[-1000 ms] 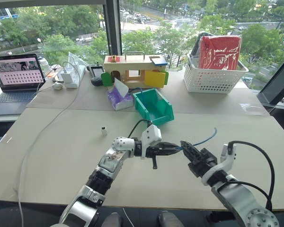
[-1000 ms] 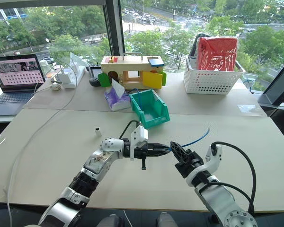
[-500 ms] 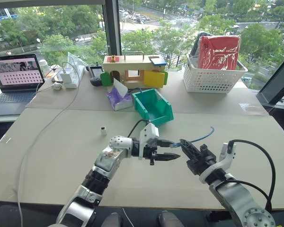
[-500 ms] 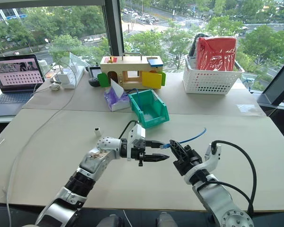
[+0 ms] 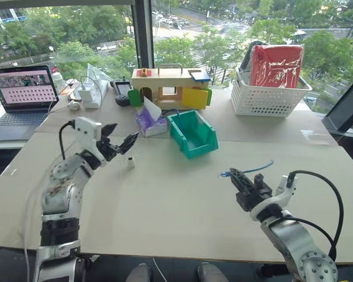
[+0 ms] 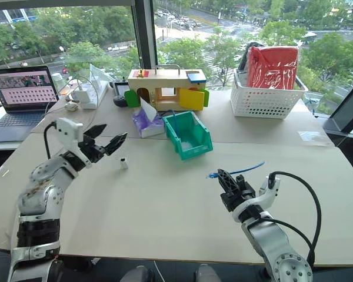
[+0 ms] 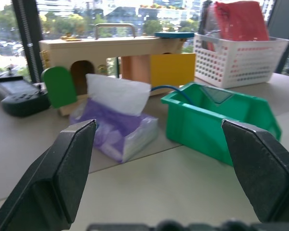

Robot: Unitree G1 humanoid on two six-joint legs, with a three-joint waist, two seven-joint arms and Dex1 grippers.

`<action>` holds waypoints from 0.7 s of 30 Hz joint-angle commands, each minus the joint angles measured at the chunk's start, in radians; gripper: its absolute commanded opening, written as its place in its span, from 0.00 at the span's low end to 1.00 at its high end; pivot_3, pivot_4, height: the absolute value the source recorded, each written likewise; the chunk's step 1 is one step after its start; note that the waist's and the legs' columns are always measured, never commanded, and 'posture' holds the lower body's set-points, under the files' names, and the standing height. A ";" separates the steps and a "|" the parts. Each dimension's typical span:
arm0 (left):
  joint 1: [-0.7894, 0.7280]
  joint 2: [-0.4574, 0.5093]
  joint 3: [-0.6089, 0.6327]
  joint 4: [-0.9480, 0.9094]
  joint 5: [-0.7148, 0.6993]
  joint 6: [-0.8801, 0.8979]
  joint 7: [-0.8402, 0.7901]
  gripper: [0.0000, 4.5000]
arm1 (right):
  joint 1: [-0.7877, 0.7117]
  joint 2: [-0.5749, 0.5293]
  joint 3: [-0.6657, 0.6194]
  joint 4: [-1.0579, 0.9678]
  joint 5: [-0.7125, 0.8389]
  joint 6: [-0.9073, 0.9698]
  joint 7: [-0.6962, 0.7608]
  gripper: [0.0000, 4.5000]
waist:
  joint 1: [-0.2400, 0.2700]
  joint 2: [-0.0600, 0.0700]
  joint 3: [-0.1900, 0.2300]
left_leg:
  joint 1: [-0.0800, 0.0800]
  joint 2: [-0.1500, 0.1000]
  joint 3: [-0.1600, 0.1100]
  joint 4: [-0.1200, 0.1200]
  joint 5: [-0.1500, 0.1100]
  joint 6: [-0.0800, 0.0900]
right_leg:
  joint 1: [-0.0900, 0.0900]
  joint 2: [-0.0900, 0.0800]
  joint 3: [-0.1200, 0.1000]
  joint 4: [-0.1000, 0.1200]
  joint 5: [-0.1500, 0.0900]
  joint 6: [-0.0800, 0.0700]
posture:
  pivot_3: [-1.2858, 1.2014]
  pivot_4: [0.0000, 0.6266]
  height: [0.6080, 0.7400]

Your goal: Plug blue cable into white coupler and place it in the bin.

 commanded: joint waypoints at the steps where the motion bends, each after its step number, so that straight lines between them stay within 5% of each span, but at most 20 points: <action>1: 0.056 -0.042 -0.007 -0.153 -0.041 0.021 0.069 0.99 | -0.011 -0.015 -0.008 -0.015 0.032 0.006 0.023 0.00 | 0.002 0.000 0.000 | -0.001 0.000 0.000 0.000 0.000 0.000 | 0.000 0.000 0.000 0.000 0.000 0.000 | 0.52 0.24 0.84; 8: 0.162 -0.172 -0.050 -0.050 0.141 -0.063 0.337 0.99 | -0.001 -0.066 0.013 -0.043 -0.030 0.033 0.066 0.00 | 0.003 -0.001 0.000 | 0.002 0.000 0.000 0.000 0.000 0.000 | 0.000 0.002 0.001 0.001 0.000 -0.001 | 0.52 0.24 0.84; 21: 0.064 -0.256 -0.137 0.250 0.199 -0.187 0.370 0.99 | 0.040 -0.036 0.000 -0.076 -0.075 -0.002 0.071 0.00 | 0.010 -0.001 -0.001 | 0.002 0.000 0.001 0.000 0.000 0.000 | 0.000 0.002 0.001 0.001 0.000 -0.001 | 0.52 0.24 0.84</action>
